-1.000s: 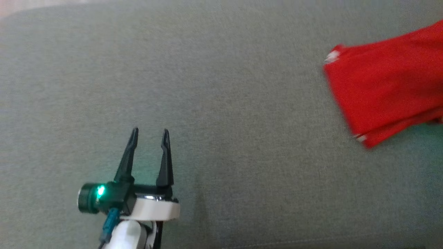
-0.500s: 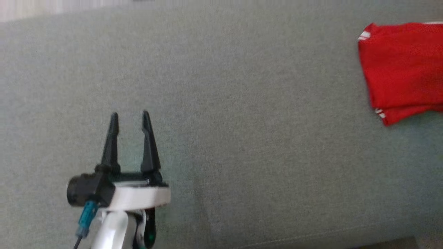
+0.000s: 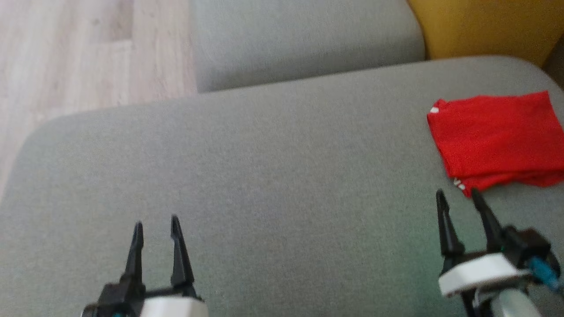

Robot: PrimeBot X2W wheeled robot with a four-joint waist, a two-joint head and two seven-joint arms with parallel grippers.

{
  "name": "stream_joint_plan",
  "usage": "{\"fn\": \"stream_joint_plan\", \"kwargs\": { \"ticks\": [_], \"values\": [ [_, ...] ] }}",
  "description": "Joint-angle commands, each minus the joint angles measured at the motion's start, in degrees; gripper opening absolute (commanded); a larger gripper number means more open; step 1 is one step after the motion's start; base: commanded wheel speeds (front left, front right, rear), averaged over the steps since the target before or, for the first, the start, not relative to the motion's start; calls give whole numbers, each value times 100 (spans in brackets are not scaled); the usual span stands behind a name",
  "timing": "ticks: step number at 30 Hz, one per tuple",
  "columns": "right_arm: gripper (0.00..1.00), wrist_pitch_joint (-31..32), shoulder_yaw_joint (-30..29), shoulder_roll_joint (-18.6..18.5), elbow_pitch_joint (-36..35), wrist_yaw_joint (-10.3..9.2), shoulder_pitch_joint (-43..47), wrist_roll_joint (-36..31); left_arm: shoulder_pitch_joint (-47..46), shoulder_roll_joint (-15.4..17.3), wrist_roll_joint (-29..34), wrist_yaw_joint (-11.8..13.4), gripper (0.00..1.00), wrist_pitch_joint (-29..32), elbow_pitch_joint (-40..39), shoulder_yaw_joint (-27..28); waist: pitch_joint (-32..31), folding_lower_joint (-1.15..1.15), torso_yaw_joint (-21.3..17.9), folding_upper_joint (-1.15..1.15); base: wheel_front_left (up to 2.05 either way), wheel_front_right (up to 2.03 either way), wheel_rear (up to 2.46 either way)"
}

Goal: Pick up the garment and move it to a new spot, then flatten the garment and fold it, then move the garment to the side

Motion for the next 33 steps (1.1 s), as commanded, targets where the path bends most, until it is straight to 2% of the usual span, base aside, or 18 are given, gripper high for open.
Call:
{"fn": "stream_joint_plan", "kwargs": {
  "ticks": [1, 6, 17, 18, 22, 33],
  "values": [
    [100, -62, 54, 86, -382, 37, 91, -98, 80, -8, 62, 44, 100, -29, -223, 243, -322, 2, 136, 0, 0, 0, 0],
    [100, -62, 155, 259, -585, 37, 511, -234, 416, -8, 143, 67, 100, -29, -358, 263, -450, 2, 170, 0, 0, 0, 0],
    [100, -62, 166, 342, -568, 37, 660, -307, 538, -8, 240, 27, 100, -29, -355, 323, -498, 2, 212, 0, 0, 0, 0],
    [0, 0, 19, 364, -401, 0, 838, -290, 754, 13, 221, 49, 0, 0, -169, 128, -500, 2, 212, 0, 0, 0, 0],
    [0, 12, 17, 365, -56, -1, 960, -280, 842, 7, 239, 50, 0, 3, 160, 107, -500, 2, 213, 0, 0, 0, 0],
    [0, 192, -69, 376, -89, 2, 840, 464, 694, 41, -478, -96, 0, 147, 181, 213, -436, 2, 245, 0, 0, 0, 0]
  ]
}}
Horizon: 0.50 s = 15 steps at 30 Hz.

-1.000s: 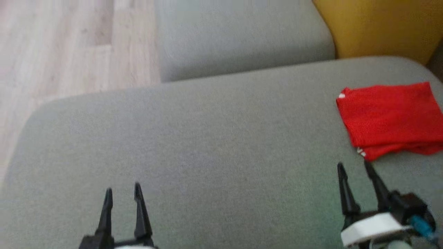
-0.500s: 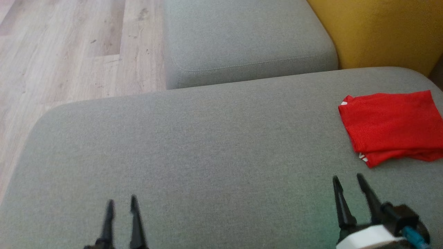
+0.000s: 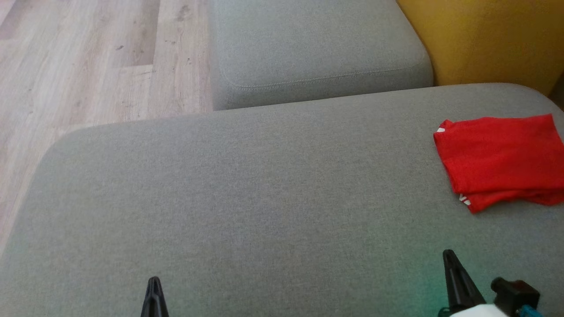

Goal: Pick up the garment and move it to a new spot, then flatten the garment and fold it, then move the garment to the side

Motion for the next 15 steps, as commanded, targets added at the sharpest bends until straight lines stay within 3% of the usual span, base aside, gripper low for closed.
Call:
{"fn": "stream_joint_plan", "kwargs": {
  "ticks": [1, 15],
  "values": [
    [0, 29, -43, 11, -206, 5, -317, 165, -297, 34, -144, -50, 0, 9, -163, 97, 7, 0, 4, 0, 0, 0, 0],
    [0, 261, -157, 26, -243, 9, -472, 1110, -524, 69, -1049, -262, 0, 208, -66, 243, 88, 0, 47, 0, 0, 0, 0]
  ]
}}
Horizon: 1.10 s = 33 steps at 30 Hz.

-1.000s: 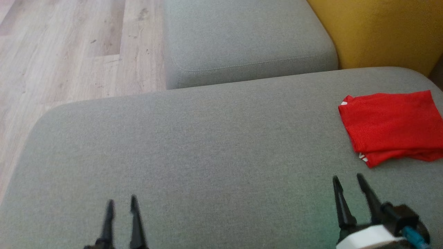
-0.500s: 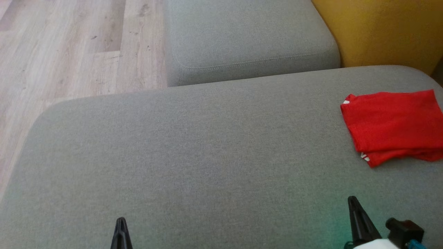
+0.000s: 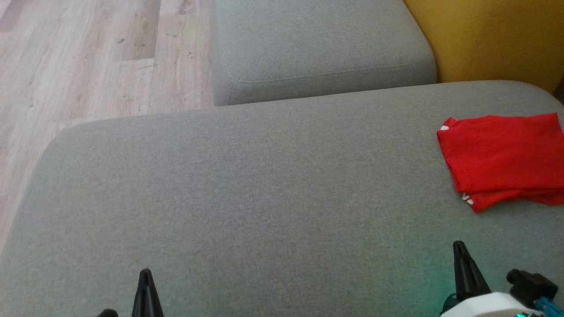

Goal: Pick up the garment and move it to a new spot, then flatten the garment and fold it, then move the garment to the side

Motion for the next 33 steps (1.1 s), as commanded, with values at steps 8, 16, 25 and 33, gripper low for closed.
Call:
{"fn": "stream_joint_plan", "kwargs": {
  "ticks": [8, 16, 25, 33],
  "values": [
    [0, 184, -89, 16, -240, 12, -432, 712, -418, 73, -658, -179, 0, 152, -93, 182, 54, 0, 29, 0, 0, 0, 0],
    [0, 317, -154, 26, -263, 14, -520, 1250, -536, 85, -1164, -295, 0, 273, -68, 277, 100, 0, 53, 0, 0, 0, 0],
    [0, 466, -228, 36, -289, 17, -620, 1858, -669, 95, -1730, -425, 0, 412, -33, 389, 152, 0, 80, 0, 0, 0, 0],
    [0, 600, -293, 46, -311, 19, -708, 2398, -789, 101, -2231, -541, 0, 540, 0, 493, 199, 0, 104, 0, 0, 0, 0]
  ]
}}
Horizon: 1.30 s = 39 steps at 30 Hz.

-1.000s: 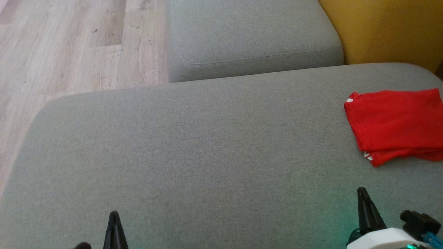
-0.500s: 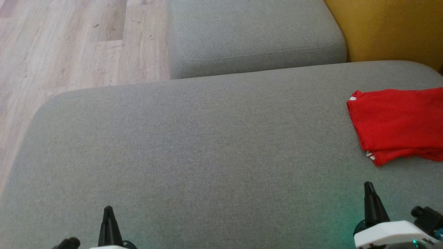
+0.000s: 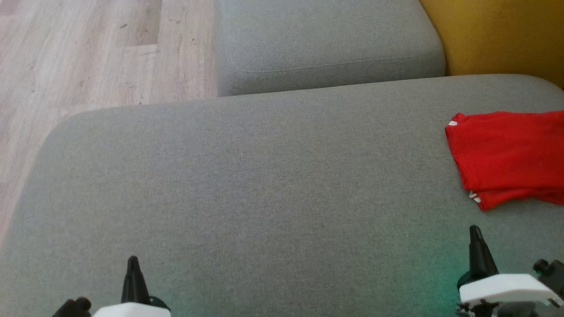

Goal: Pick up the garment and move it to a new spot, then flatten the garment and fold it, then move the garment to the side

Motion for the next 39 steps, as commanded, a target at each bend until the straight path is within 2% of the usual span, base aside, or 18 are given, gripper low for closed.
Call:
{"fn": "stream_joint_plan", "kwargs": {
  "ticks": [1, 39],
  "values": [
    [0, 37, -1, -2, -223, 20, -361, 185, -332, 87, -152, -54, 0, 15, -148, 150, 9, 0, 5, 0, 0, 0, 0],
    [0, 653, -306, 43, -327, 31, -770, 2680, -892, 91, -2437, -589, 0, 632, 14, 662, 223, 0, 117, 0, 0, 0, 0]
  ]
}}
